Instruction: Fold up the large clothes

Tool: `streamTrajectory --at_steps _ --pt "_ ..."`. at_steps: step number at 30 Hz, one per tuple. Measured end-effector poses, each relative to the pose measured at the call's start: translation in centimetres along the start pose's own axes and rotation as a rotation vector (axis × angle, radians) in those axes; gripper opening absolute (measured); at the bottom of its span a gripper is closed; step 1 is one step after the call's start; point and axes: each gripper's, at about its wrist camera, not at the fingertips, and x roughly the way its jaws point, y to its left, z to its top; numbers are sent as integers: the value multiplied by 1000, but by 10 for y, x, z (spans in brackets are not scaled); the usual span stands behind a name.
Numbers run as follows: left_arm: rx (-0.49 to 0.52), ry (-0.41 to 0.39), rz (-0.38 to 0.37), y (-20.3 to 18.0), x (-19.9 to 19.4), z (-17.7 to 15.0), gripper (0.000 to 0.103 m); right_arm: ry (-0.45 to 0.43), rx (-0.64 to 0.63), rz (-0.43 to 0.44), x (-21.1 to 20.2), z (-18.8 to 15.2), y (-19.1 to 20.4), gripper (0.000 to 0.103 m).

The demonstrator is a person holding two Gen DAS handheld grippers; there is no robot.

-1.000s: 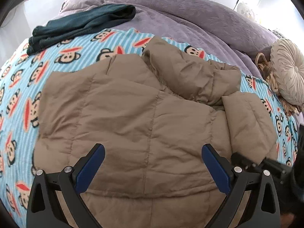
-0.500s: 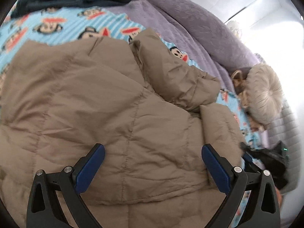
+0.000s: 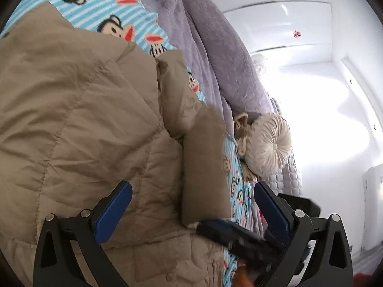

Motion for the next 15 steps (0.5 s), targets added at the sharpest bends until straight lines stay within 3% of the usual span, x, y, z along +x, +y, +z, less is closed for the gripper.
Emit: streamTrajectory --at_steps 1,5,9,10,11,12,14,15 --pt "1 13 0 1 3 0 102 14 12 -9 2 -6 -2 69" --pt "22 49 58 1 16 1 102 8 88 -14 -22 -28 -36 69" --pt "61 65 145 -4 28 1 101 -17 283 -63 -64 -55 -105 69" --pt "80 67 170 -9 32 2 97 -34 360 -66 -77 -65 -128 69" --pt "102 68 190 -15 36 2 76 -46 409 -65 -84 -71 -143 69" --pt "120 77 206 -16 40 1 62 -65 477 -62 -95 -80 -162 69" --pt "161 98 261 -23 47 -1 13 -111 603 -51 -108 -91 -195 69" --pt "176 95 271 -25 46 -2 13 -139 655 -39 -115 -96 -209 69"
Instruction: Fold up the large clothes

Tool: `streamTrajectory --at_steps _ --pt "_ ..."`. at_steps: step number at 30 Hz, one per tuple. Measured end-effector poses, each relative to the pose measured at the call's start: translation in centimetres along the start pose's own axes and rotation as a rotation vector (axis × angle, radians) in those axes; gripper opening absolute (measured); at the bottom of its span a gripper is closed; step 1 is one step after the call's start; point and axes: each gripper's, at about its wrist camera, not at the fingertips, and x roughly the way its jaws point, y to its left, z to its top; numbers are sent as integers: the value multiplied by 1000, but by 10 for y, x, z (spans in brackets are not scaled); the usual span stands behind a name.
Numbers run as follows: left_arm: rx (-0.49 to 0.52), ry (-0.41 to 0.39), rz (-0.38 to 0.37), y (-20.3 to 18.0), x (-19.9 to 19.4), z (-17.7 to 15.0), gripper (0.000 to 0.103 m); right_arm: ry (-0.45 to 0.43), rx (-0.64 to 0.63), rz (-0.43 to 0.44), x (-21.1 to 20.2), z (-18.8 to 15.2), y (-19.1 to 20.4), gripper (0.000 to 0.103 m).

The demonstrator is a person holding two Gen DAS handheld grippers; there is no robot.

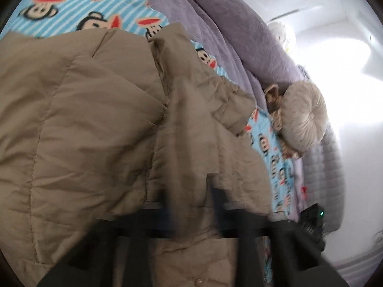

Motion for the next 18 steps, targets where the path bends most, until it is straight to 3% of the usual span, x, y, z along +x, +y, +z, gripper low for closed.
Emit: streamTrajectory --at_steps 1,3,4,5,8,12,18 --pt "18 -13 16 -2 -4 -2 13 -23 52 18 -5 5 -14 68" --pt "59 -41 40 -7 -14 -10 13 -43 104 41 -11 7 -30 42" --pt "74 -50 56 -7 -21 -16 13 -44 113 40 -11 9 -33 18" --pt "82 -55 74 -5 -26 -22 13 -42 110 30 -9 11 -34 14" --pt "75 -43 128 11 -32 -36 13 -36 48 28 2 11 -21 12" --pt "18 -21 160 41 -29 -45 13 -16 -41 -41 22 3 -2 12" --pt "38 -38 241 35 -52 -46 13 -13 -27 -49 29 0 -1 12"
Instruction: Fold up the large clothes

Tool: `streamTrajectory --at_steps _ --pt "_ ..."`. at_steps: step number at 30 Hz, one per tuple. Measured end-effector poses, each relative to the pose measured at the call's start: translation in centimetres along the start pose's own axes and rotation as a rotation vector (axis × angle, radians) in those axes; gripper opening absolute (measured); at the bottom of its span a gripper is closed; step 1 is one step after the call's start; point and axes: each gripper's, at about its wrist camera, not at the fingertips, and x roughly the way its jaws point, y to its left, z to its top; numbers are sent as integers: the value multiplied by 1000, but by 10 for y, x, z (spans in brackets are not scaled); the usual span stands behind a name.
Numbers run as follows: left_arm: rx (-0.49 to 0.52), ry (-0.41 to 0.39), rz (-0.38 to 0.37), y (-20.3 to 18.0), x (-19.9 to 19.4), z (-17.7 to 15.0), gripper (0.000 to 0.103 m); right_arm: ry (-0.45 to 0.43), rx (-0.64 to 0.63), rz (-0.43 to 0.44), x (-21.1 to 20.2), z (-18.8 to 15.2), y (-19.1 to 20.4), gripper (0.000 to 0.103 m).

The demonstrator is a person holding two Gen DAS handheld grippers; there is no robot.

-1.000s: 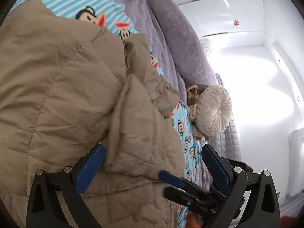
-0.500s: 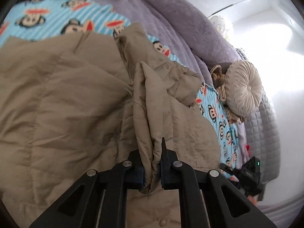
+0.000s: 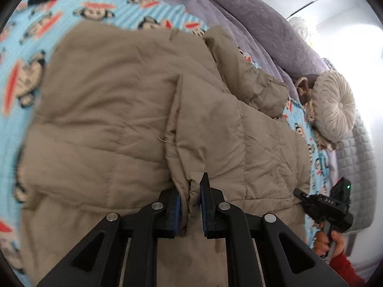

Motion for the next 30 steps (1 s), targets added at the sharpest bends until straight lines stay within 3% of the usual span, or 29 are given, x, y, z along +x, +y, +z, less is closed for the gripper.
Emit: streamTrajectory --at_steps 4,8,11,14,15,17,19,21,22,24,26,30 --pt "53 -60 68 -9 -33 2 13 -3 3 -4 -3 1 -2 12" --pt "132 -74 43 -29 -47 10 13 -7 9 2 -7 -1 -6 12" --pt "212 -77 115 -52 -28 19 13 -12 14 0 -7 -2 -6 12" --pt "238 -88 315 -55 10 35 13 -13 14 -7 -7 -3 -5 12" --pt "219 -77 332 -50 20 40 13 -12 13 -9 -7 -3 -4 12" --pt "146 -26 284 -26 39 47 13 -1 -1 -18 -12 -4 0 13" --pt "125 -16 245 -13 43 48 13 34 -50 -22 -19 -6 7 23" --pt "138 -17 235 -11 42 48 13 30 -147 38 -40 -9 20 48" --pt "152 -17 242 -12 42 47 13 6 -176 65 -51 -9 24 68" --pt "170 -18 257 -12 43 46 13 -80 -184 119 -75 -1 22 70" --pt "174 -21 268 -13 44 46 13 -143 -94 146 -85 18 5 70" --pt "173 -24 274 -16 44 45 13 -126 205 196 -51 66 -49 68"
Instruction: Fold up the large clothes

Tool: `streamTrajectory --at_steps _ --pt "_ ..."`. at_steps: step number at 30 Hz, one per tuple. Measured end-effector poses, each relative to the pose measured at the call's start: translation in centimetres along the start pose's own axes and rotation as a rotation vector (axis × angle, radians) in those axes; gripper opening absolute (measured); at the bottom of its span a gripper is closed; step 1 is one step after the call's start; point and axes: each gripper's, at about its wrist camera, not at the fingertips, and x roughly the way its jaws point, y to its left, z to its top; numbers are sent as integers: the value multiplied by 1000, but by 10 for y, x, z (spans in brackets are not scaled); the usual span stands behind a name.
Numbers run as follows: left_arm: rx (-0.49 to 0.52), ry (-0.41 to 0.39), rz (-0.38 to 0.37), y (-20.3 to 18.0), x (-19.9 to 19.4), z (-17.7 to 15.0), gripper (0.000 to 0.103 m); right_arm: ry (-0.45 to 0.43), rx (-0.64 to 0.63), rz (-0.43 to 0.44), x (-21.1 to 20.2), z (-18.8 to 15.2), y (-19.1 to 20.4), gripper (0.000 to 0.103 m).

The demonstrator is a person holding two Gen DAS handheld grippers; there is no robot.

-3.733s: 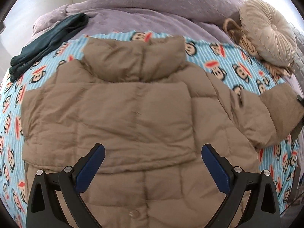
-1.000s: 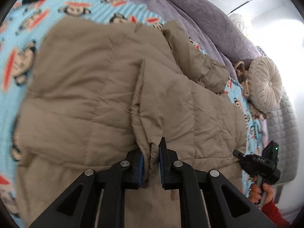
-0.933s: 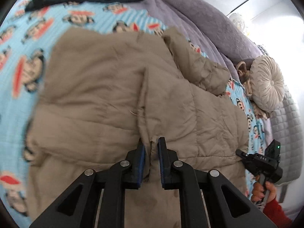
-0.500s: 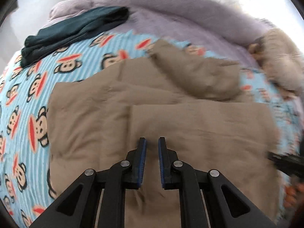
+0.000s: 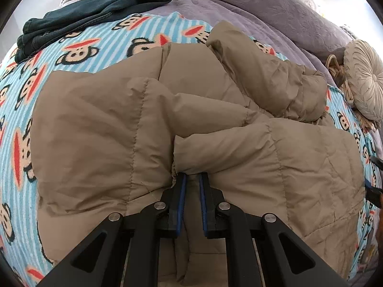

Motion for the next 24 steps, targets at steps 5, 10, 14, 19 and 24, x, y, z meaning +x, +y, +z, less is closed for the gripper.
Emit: streamTrajectory --at_steps 5,10,14,19,24 --pt "12 9 1 0 -1 0 13 105 194 171 52 28 -18 12" --pt "19 1 4 -6 4 3 13 118 -95 -145 74 45 15 8" --pt "33 3 25 -14 6 5 13 138 -95 -196 88 45 6 8" --pt "27 6 28 -17 -3 11 13 32 -262 -325 54 19 45 9" --pt "34 -1 18 -13 -4 11 13 -11 -427 -301 11 -28 67 9"
